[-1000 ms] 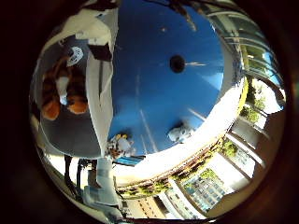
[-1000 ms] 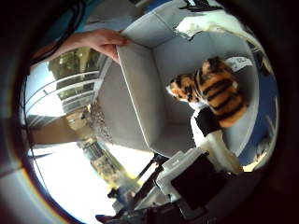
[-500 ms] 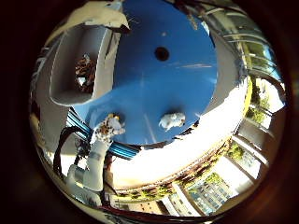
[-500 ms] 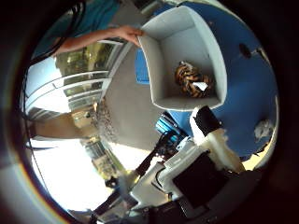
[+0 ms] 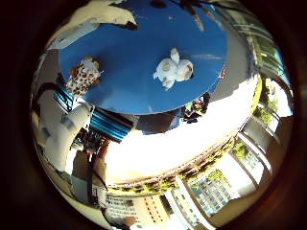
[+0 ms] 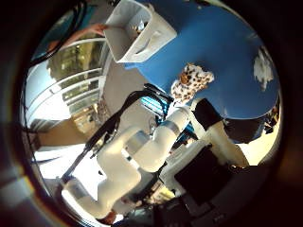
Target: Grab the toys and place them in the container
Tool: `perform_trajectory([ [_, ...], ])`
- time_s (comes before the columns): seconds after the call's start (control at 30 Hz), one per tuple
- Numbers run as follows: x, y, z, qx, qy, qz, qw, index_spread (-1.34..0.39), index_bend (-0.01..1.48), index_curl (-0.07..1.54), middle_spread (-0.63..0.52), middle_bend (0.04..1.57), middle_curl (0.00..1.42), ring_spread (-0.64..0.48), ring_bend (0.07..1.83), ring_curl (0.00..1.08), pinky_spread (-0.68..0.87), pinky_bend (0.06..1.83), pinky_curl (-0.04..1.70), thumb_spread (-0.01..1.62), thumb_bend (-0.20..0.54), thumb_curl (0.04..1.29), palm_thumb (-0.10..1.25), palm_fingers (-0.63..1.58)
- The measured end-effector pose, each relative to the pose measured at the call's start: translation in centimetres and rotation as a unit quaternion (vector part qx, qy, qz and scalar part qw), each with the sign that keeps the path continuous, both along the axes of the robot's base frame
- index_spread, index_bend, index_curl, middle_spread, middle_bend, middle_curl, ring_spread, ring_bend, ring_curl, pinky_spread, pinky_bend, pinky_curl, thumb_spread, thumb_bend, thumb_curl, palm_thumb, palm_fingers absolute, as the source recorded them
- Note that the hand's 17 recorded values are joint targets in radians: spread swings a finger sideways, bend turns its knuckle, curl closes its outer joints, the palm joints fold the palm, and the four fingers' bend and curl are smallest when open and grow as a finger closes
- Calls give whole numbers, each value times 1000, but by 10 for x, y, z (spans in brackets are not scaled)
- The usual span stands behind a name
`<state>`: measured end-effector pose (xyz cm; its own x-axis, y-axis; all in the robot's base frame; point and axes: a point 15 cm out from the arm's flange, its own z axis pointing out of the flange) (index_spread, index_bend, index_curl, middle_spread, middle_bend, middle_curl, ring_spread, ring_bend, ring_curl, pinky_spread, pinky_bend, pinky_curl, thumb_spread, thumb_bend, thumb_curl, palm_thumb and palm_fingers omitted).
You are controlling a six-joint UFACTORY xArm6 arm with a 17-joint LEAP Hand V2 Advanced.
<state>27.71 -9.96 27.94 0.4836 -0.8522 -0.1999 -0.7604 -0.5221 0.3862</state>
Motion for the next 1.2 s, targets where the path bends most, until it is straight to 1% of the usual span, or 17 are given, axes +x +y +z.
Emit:
perform_trajectory([
  [0.17, -23, -5, -60, -7, 17, 9, 1000, -162, 158, 227, 33, 182, 345, 255, 400, 331, 453, 629, 263, 1137, -28, 455, 694, 134],
  [0.3, -37, 0, -90, -1, 33, 12, 999, -158, 156, 229, 32, 180, 345, 255, 399, 329, 452, 636, 258, 1135, -27, 450, 693, 128],
  [0.4, -42, 10, -107, 2, 49, 26, 998, -157, 161, 233, 31, 173, 341, 252, 394, 328, 448, 637, 253, 1130, -26, 448, 699, 112],
  [0.47, -42, 18, -116, 2, 53, 40, 998, -163, 162, 237, 30, 172, 340, 251, 394, 332, 438, 621, 249, 1125, -25, 447, 706, 83],
  [0.73, -32, 48, -146, -9, 36, 79, 996, -185, 186, 263, 29, 163, 323, 245, 361, 320, 399, 556, 227, 1101, -23, 454, 764, 53],
  [0.8, -30, 55, -154, -12, 36, 84, 996, -174, 187, 270, 25, 167, 320, 238, 371, 321, 388, 536, 221, 1092, -23, 457, 777, 84],
  [0.93, -19, 60, -166, -13, 21, 87, 996, -139, 194, 283, -10, 204, 335, 222, 402, 322, 359, 495, 199, 1076, -17, 466, 823, 253],
  [1.0, -11, 62, -170, -15, 6, 88, 996, -152, 181, 283, -51, 272, 360, 214, 485, 339, 341, 491, 185, 1067, -17, 471, 850, 470],
  [1.03, -7, 63, -171, -16, -2, 89, 996, -161, 185, 286, -62, 296, 369, 204, 508, 344, 332, 489, 182, 1062, -17, 472, 857, 527],
  [1.07, -3, 65, -173, -16, -10, 91, 996, -194, 175, 284, -83, 371, 399, 180, 613, 377, 322, 501, 182, 1058, -20, 474, 865, 708],
  [1.1, 0, 67, -175, -16, -18, 92, 995, -217, 162, 281, -100, 420, 421, 164, 656, 385, 315, 513, 178, 1052, -19, 479, 875, 766],
  [1.13, 1, 69, -178, -16, -22, 93, 995, -253, 122, 263, -117, 541, 474, 153, 799, 441, 311, 508, 174, 1047, -19, 482, 886, 876],
  [1.17, 1, 70, -180, -16, -25, 94, 995, -282, 105, 246, -132, 614, 516, 131, 909, 486, 309, 522, 180, 1043, -20, 485, 893, 889],
  [1.2, 2, 70, -180, -16, -31, 93, 995, -296, 101, 241, -145, 655, 541, 118, 963, 515, 302, 531, 185, 1039, -21, 487, 897, 885],
])
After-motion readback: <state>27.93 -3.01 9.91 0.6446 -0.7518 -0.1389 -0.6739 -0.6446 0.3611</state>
